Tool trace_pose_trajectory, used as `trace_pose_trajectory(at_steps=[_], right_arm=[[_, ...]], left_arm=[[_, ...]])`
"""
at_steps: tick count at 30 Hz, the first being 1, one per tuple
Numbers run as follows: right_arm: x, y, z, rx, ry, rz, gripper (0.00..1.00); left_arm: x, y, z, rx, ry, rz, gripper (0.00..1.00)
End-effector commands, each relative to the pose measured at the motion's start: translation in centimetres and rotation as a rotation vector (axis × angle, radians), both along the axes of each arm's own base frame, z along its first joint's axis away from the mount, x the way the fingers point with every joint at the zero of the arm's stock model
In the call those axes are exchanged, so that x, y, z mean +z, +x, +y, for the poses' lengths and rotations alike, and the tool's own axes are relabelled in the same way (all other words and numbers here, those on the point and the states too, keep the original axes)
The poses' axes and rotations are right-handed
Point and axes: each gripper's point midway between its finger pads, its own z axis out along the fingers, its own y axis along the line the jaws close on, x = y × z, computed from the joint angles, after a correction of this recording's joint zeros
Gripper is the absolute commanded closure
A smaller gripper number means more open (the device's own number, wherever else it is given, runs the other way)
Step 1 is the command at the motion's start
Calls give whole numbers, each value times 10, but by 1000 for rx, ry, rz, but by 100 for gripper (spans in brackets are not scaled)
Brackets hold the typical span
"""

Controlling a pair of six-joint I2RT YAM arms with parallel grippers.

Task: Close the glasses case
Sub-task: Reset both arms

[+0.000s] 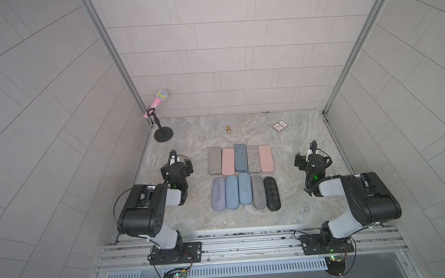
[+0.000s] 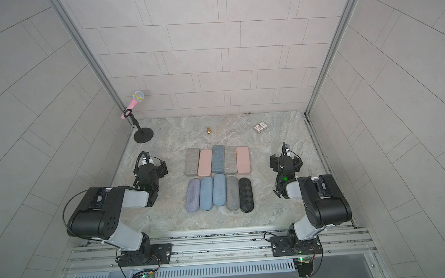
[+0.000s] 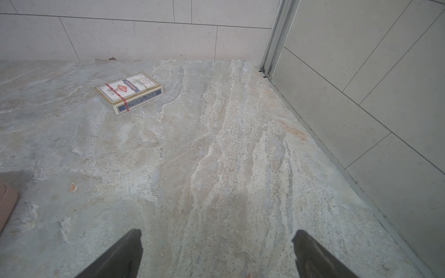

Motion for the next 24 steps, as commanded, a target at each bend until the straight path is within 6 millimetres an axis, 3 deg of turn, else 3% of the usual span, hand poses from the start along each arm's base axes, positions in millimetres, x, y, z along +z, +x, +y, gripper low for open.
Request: trace_pose_trajectory(at_steps=[1, 24], right_arm=[[5, 3, -2, -11, -14, -11, 0], [6, 2, -3, -11, -18, -13, 0]], left_arm=[[9, 6, 2, 10, 13, -28, 0], [9, 7, 1, 11, 21, -26, 0]])
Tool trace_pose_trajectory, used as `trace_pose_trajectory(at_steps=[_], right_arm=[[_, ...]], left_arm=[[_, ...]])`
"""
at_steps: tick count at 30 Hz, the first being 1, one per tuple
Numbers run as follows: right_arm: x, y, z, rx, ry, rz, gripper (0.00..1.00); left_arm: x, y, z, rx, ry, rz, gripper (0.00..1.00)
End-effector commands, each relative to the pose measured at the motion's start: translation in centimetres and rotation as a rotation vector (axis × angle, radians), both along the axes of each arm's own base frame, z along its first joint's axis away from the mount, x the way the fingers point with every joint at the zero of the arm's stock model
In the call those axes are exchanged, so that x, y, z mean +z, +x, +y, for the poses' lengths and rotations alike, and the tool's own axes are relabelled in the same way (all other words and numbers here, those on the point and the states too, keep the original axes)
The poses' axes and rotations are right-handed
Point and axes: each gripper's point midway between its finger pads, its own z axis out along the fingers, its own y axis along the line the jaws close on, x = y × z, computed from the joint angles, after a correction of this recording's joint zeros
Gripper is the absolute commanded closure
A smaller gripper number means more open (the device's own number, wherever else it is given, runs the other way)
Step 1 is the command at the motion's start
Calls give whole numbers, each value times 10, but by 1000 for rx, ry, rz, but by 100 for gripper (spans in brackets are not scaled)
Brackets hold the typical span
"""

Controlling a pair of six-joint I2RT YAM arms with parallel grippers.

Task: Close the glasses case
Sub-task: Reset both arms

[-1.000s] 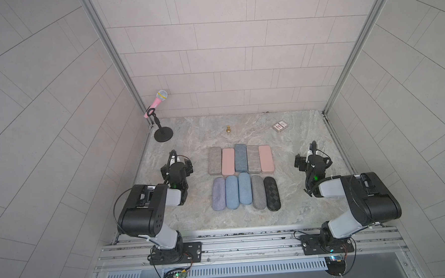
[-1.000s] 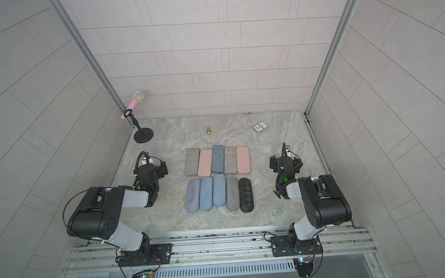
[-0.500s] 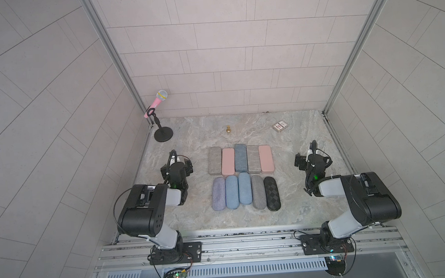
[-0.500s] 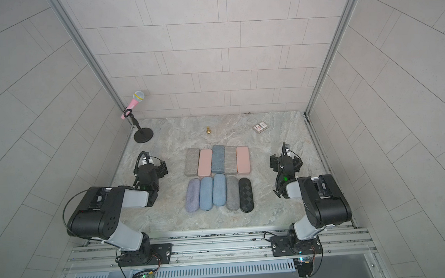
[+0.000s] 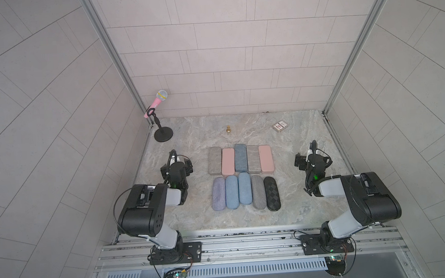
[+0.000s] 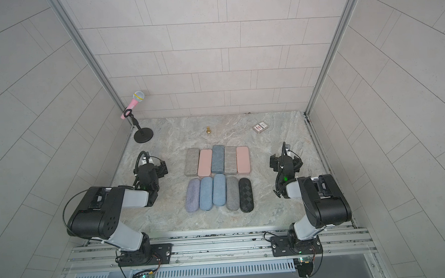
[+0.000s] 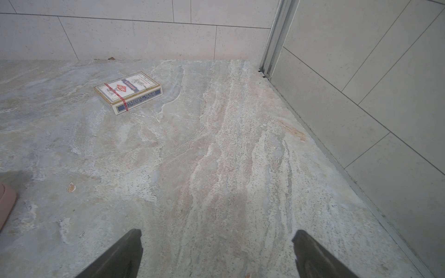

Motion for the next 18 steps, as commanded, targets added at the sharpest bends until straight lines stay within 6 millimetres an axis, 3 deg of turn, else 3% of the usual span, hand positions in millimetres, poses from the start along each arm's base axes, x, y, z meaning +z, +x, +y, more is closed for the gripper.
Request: trace_pose_trajectory(at_steps=[1, 18], right_arm=[[6, 3, -2, -8, -17, -14, 0], [6, 2, -2, -10, -17, -13, 0]], left_arm=[[9, 6, 1, 7, 17, -26, 0], [7, 7, 0, 0, 12, -19, 0]])
